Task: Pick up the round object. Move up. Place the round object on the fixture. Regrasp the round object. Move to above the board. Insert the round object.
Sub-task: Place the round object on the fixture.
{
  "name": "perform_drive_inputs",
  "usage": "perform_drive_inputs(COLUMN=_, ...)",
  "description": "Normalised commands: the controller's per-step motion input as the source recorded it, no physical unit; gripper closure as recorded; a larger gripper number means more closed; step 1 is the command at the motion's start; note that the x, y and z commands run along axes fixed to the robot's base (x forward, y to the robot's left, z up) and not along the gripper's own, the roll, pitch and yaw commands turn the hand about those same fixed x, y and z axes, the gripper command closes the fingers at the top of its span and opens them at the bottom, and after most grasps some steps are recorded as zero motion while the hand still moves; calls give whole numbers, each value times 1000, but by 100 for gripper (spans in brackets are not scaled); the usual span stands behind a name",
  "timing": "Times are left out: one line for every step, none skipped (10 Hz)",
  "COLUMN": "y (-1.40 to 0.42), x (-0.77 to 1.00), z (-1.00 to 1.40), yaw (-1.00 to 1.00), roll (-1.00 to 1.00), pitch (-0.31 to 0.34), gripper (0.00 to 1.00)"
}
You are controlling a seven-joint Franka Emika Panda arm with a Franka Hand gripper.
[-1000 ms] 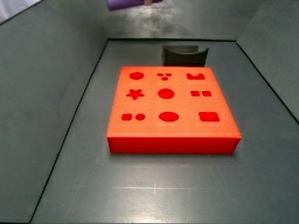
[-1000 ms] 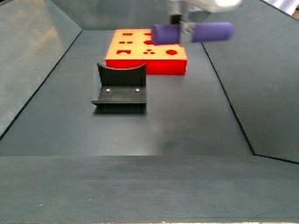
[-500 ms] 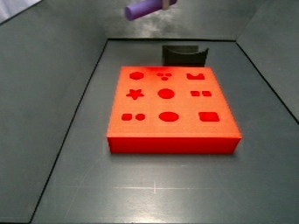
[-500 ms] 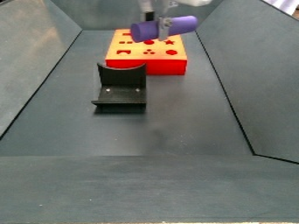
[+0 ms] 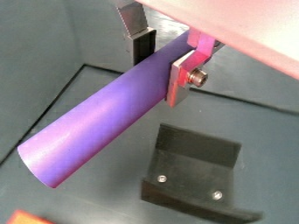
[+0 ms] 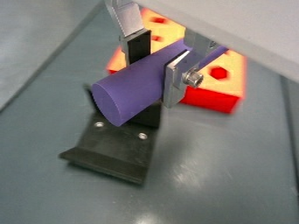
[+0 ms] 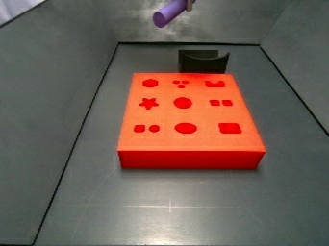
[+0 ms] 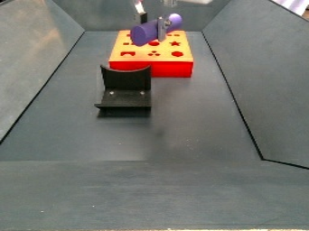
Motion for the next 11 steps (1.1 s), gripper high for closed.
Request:
perform_drive_inputs(y=254, x=944, z=194, yaw=970, roll=-1000, pitch=104, gripper=100)
perform_drive_inputs(y=212, x=847, z=103, yaw=884, roll=-1000, pitch=138, gripper=100)
perform_drive_inputs(y=86, x=728, z=20, yaw=774, roll=-1000, pitch=210, gripper=100)
perform_drive_inputs(y=69, x=681, z=5, yaw=732, roll=-1000, pitch=241, gripper=100)
perform_drive_inputs(y=57, x=616, z=1, yaw=664, roll=-1000, pitch=291, gripper=100)
perform_drive_inputs(y=52, x=524, z=0, yaw=572, roll=-1000, pitch=369, gripper=100)
perform_drive_inputs(y=46, x=438, z=-6, yaw=460, roll=-1000, pitch=467, gripper=100)
perform_drive_inputs(y=48, x=398, z=-7, yaw=354, roll=-893, pitch=471, gripper=100)
perform_drive_inputs(y=48, x=331, z=-6, yaw=145, roll=-650, pitch=441, gripper=100)
perform_drive_inputs(y=49, x=285, z=-9, yaw=23, roll=-466, pitch=405, gripper=100)
perform_drive_inputs(y=38, x=229, z=-7, yaw=-87, roll=-264, pitch=334, gripper=100)
